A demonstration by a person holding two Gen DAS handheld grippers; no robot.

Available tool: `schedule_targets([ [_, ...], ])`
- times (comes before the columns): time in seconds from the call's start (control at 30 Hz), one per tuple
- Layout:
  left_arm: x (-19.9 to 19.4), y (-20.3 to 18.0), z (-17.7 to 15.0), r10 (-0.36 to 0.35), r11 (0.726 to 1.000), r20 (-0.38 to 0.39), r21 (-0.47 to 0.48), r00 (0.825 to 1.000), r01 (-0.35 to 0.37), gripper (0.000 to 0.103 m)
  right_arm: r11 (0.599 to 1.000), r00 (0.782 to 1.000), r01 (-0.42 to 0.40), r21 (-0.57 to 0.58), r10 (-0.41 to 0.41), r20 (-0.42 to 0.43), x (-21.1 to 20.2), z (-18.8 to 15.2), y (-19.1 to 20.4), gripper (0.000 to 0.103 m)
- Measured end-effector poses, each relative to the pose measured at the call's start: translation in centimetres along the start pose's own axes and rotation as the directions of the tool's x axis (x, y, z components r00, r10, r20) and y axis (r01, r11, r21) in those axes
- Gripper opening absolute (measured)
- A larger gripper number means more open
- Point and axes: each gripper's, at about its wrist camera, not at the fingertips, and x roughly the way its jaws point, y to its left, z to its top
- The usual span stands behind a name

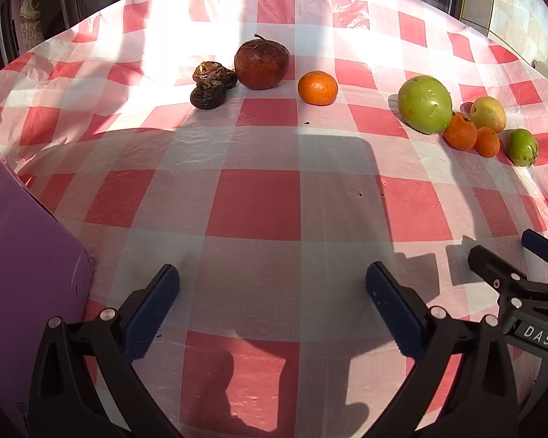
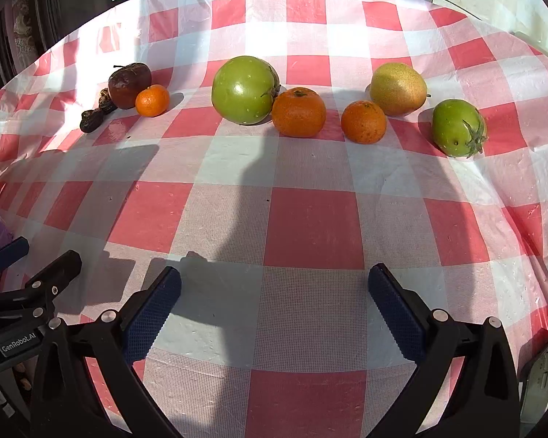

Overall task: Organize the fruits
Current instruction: 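Move both grippers toward the row of fruits on the checked cloth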

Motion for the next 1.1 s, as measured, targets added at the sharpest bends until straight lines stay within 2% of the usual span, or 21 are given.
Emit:
schedule_targets([
  [0.4,0.0,0.0,0.0,-0.001,1.0,0.0,-0.001,1.0,0.001,0.102,1.0,1.0,0.002,-0.002,-0.002,0.0,0.0,-0.1,0.1,0.099],
  [0.53,0.0,0.0,0.0,-0.002,1.0,0.0,-0.001,1.0,0.002,0.102,1.0,1.0,-0.006,-0.016,0.005,-0.024,-0.1,-0.2,0.1,0.099],
  [0.77,0.0,0.0,0.0,-0.001,1.0,0.0,-0.002,1.0,0.001,0.102,0.999,0.999,-0.036,-0.009,0.036,0.008,-1.1,-1.7,-0.8,0.099],
  [0.93,0.0,0.0,0.0,-0.001,1.0,0.0,-0.003,1.0,0.001,0.102,0.997,0.999,-0.036,0.07,0.036,-0.001,-1.9,-2.5,-3.8,0.099],
  [1.0,0.0,-0.2,-0.2,0.012,1.0,-0.001,-0.02,1.0,-0.012,0.102,0.99,0.998,-0.061,0.129,0.059,0.017,-1.8,-2.2,-5.8,0.099],
  [1.1,-0.2,-0.9,-0.5,0.018,1.0,-0.002,-0.023,1.0,-0.018,0.102,0.987,0.999,-0.048,0.153,0.044,0.032,-0.8,-0.8,-7.9,0.099],
])
